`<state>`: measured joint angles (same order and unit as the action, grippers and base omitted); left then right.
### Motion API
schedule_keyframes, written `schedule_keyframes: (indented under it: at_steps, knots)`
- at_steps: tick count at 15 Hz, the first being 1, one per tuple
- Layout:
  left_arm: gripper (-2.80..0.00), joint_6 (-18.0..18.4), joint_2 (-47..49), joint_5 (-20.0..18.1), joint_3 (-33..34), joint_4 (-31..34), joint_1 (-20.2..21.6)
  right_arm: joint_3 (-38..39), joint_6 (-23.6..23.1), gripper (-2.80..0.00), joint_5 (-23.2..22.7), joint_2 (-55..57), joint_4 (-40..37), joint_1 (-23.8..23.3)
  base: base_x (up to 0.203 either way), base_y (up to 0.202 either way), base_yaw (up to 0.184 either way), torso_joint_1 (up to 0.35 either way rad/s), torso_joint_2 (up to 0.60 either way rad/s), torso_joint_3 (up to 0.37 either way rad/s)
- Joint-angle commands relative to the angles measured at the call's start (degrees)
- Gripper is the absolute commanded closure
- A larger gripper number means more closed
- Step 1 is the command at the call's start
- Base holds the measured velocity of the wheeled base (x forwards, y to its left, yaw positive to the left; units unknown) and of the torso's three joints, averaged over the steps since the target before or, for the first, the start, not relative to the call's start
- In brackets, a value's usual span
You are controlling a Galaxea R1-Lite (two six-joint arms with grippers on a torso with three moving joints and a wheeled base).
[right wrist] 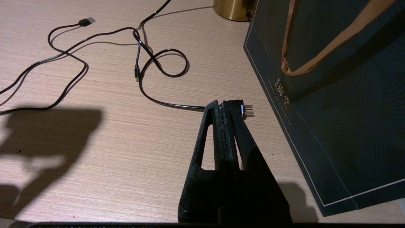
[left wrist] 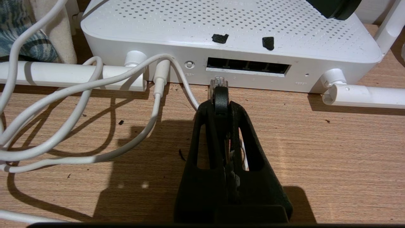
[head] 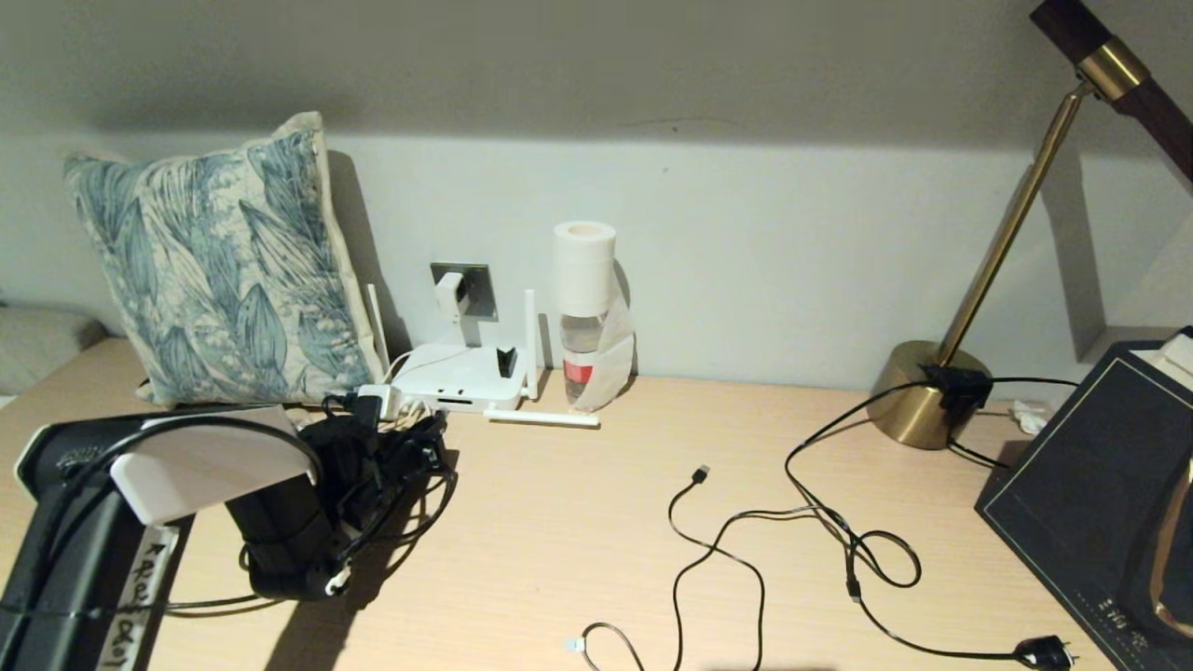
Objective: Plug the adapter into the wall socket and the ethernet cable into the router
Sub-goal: Plug cable into router interface
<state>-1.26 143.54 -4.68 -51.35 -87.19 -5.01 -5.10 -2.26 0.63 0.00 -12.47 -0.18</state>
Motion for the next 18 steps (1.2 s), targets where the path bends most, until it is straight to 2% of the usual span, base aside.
schedule_keyframes:
  at_steps: [1, 18]
  knots:
    - [0.00, 0.0, -0.2, 0.0, 0.1, -0.5, 0.0, 0.0, 0.0, 0.00, 0.0, 0.1, 0.0, 0.0, 0.000, 0.000, 0.000, 0.000, 0.00, 0.000]
    - [0.00, 0.0, -0.2, 0.0, -1.1, -0.5, 0.0, 0.0, 0.0, 0.00, 0.0, 0.1, 0.0, 0.0, 0.000, 0.000, 0.000, 0.000, 0.00, 0.000]
